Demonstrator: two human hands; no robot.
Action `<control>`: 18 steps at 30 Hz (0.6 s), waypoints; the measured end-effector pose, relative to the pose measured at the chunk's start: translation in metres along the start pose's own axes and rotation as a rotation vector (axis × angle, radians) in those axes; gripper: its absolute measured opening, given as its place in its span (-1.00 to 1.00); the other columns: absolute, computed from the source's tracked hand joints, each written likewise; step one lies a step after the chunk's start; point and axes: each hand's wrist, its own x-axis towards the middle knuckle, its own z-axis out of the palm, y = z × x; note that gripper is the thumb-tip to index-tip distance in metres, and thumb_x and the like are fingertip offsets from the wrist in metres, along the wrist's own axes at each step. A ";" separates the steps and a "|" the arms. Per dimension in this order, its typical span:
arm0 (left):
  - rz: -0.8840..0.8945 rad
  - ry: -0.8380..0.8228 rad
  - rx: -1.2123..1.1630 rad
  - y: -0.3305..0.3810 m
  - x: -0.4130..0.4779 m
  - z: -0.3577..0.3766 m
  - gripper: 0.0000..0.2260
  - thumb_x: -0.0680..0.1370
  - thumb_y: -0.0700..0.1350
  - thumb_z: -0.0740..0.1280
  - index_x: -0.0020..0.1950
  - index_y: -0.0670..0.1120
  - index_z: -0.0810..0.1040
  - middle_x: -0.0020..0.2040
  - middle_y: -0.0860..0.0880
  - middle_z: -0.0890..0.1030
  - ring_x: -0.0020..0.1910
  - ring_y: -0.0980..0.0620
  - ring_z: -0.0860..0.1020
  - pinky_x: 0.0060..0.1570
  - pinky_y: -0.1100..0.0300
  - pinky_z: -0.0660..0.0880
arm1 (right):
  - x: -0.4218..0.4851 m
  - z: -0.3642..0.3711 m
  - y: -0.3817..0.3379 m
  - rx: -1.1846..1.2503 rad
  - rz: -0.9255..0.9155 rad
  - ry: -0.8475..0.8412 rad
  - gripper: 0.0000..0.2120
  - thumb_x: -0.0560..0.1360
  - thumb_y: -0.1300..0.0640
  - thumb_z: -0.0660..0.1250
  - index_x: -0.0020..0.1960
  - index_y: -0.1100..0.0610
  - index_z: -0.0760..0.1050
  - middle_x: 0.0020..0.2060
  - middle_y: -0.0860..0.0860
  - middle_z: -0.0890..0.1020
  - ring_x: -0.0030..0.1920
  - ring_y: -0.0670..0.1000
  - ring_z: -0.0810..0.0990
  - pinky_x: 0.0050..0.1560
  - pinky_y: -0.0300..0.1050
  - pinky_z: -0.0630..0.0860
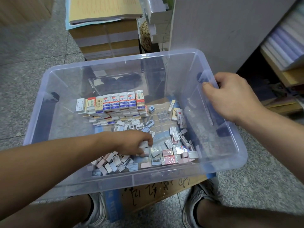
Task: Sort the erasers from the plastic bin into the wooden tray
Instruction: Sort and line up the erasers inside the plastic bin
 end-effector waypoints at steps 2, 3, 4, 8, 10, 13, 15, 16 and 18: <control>-0.025 0.025 -0.129 0.001 0.000 -0.007 -0.67 0.63 -0.05 0.36 0.37 0.12 0.42 0.08 0.04 0.51 -0.01 0.05 0.50 -0.05 0.10 0.46 | 0.000 0.000 0.000 0.000 0.000 0.000 -0.66 0.53 -0.03 0.23 -0.33 0.15 0.34 -0.38 0.03 0.47 -0.27 0.16 0.46 -0.37 -0.09 0.27; -0.031 0.038 -0.204 0.003 -0.001 -0.010 -0.67 0.64 -0.06 0.35 0.38 0.13 0.40 0.08 0.04 0.50 -0.03 0.07 0.51 -0.07 0.09 0.48 | 0.000 0.000 -0.001 0.002 0.001 -0.001 -0.66 0.53 -0.03 0.23 -0.33 0.14 0.35 -0.38 0.03 0.48 -0.26 0.17 0.47 -0.36 -0.06 0.26; -0.039 0.057 -0.280 0.004 0.000 -0.012 -0.67 0.64 -0.06 0.35 0.38 0.15 0.40 0.12 0.01 0.51 0.00 0.05 0.54 -0.06 0.04 0.53 | -0.001 0.000 -0.002 0.005 0.002 -0.002 -0.66 0.53 -0.03 0.24 -0.33 0.14 0.35 -0.38 0.03 0.48 -0.25 0.18 0.47 -0.35 -0.04 0.26; -0.064 0.168 -0.630 0.014 0.004 -0.020 -0.69 0.65 -0.13 0.32 0.36 0.13 0.41 0.25 -0.22 0.50 0.13 -0.21 0.64 0.12 -0.14 0.63 | -0.001 0.000 -0.003 0.008 0.020 -0.004 -0.66 0.53 -0.04 0.23 -0.33 0.13 0.33 -0.38 0.02 0.48 -0.27 0.14 0.47 -0.36 -0.05 0.27; -0.080 0.224 -0.863 0.027 0.010 -0.029 -0.73 0.67 -0.16 0.28 0.34 0.10 0.42 0.17 -0.32 0.55 0.00 -0.23 0.69 0.08 -0.21 0.63 | -0.001 0.000 -0.003 0.002 0.030 -0.002 -0.66 0.52 -0.05 0.23 -0.33 0.13 0.33 -0.38 0.01 0.48 -0.28 0.12 0.46 -0.35 -0.04 0.27; -0.089 0.430 -0.940 0.049 0.031 -0.046 -0.75 0.69 -0.21 0.23 0.34 0.03 0.42 0.06 -0.27 0.62 -0.23 -0.02 0.70 -0.14 0.00 0.68 | -0.001 0.000 -0.004 0.007 0.030 0.002 -0.66 0.53 -0.05 0.23 -0.32 0.14 0.34 -0.38 0.01 0.48 -0.27 0.13 0.46 -0.34 -0.03 0.25; -0.140 0.571 -0.932 0.058 0.054 -0.053 -0.76 0.66 -0.23 0.22 0.26 0.04 0.49 0.03 -0.20 0.63 -0.23 -0.02 0.68 -0.09 -0.05 0.68 | 0.000 -0.001 -0.003 0.012 0.030 0.000 -0.66 0.54 -0.05 0.23 -0.32 0.13 0.34 -0.37 0.00 0.49 -0.26 0.14 0.47 -0.32 -0.03 0.26; -0.168 0.618 -0.923 0.061 0.065 -0.055 -0.77 0.65 -0.22 0.21 0.22 0.06 0.51 0.01 -0.17 0.63 -0.20 -0.05 0.68 -0.07 -0.07 0.66 | 0.000 -0.001 -0.003 0.013 0.029 -0.003 -0.65 0.54 -0.05 0.24 -0.31 0.13 0.34 -0.37 0.00 0.49 -0.24 0.16 0.47 -0.29 -0.03 0.27; -0.197 0.663 -0.869 0.067 0.082 -0.054 -0.77 0.66 -0.18 0.19 0.23 0.07 0.52 -0.08 -0.13 0.65 -0.23 -0.07 0.64 -0.21 0.03 0.63 | 0.000 0.000 -0.001 0.018 0.023 -0.006 -0.65 0.55 -0.05 0.24 -0.30 0.14 0.35 -0.37 0.01 0.49 -0.23 0.17 0.48 -0.27 -0.03 0.29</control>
